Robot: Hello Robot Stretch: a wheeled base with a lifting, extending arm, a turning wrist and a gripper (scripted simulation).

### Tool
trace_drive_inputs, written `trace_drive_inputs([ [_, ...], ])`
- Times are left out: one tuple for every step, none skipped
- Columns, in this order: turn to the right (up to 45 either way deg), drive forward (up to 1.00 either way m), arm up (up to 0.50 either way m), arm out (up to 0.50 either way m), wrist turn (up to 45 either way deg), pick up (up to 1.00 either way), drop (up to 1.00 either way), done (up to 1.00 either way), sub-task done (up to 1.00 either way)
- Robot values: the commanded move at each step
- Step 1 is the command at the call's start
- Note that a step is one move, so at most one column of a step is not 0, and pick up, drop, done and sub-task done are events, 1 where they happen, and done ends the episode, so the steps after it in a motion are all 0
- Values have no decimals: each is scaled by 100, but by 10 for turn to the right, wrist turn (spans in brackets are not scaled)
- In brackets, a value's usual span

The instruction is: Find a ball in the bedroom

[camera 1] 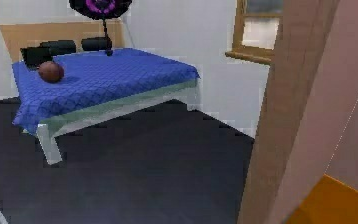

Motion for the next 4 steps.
trace_drive_inputs([
  [-330, 0, 0, 0, 0, 0, 0, 0, 0],
  [0, 100, 0, 0, 0, 0, 0, 0, 0],
  [0, 30, 0, 0, 0, 0, 0, 0, 0],
  [-240, 0, 0, 0, 0, 0, 0, 0, 0],
])
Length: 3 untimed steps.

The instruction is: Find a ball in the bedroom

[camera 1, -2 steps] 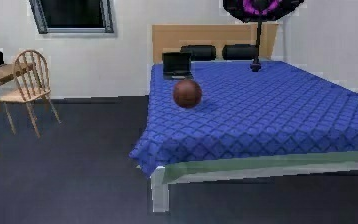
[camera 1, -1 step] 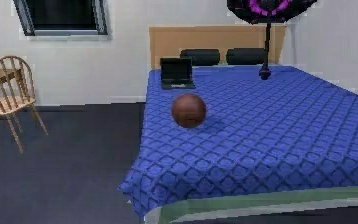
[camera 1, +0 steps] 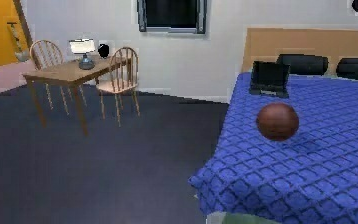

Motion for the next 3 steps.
trace_drive_inputs([
  [0, 45, 0, 0, 0, 0, 0, 0, 0],
  [390, 0, 0, 0, 0, 0, 0, 0, 0],
  [0, 0, 0, 0, 0, 0, 0, 100, 0],
])
